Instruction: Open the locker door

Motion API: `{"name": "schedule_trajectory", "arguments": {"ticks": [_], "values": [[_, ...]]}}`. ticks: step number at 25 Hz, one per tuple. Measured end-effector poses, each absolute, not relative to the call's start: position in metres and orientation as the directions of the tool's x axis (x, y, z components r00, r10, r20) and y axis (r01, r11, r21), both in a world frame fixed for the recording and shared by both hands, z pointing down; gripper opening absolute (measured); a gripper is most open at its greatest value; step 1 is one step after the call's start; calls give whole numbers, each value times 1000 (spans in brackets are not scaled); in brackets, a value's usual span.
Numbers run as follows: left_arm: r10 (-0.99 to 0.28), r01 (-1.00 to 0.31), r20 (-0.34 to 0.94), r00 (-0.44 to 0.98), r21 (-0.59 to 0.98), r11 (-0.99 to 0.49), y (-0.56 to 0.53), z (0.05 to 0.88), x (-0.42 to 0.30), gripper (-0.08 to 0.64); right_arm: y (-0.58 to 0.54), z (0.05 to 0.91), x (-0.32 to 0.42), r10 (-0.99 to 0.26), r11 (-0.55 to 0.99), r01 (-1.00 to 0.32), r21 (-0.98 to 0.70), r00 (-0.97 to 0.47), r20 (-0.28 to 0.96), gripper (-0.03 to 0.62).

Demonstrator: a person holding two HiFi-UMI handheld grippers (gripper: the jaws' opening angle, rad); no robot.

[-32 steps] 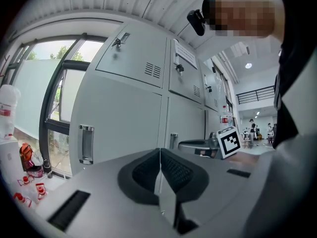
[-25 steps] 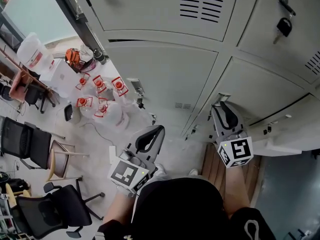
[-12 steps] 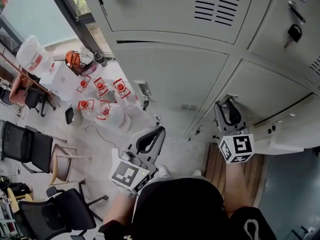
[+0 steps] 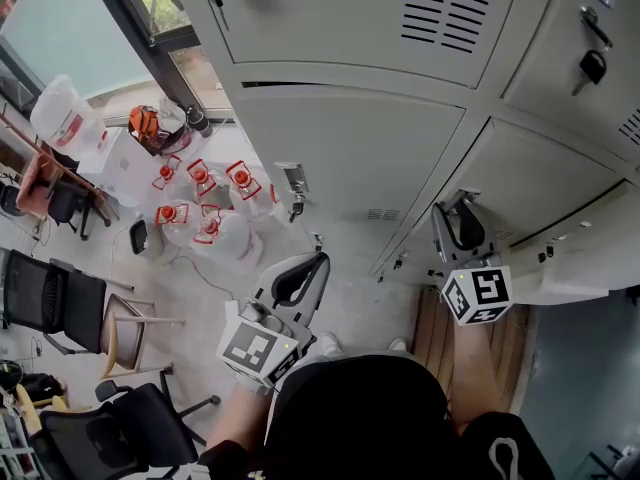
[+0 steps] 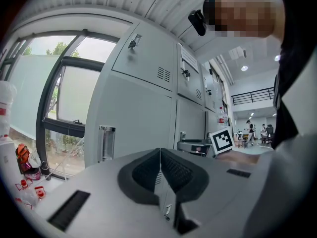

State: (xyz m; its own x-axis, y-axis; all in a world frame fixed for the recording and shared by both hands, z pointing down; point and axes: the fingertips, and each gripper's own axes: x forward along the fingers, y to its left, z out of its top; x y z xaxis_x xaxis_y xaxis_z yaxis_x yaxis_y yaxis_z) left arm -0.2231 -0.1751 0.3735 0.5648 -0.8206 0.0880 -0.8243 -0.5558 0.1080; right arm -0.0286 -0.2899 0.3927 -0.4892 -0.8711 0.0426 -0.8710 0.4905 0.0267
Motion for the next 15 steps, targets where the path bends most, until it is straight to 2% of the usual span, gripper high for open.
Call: {"name": "schedule_trajectory", "arguments": {"ticks": [15], "values": [[-721, -726, 89, 687, 115, -678, -168, 382, -214, 23, -242, 390, -15, -907, 422, -907, 22, -421, 29, 135]]}}
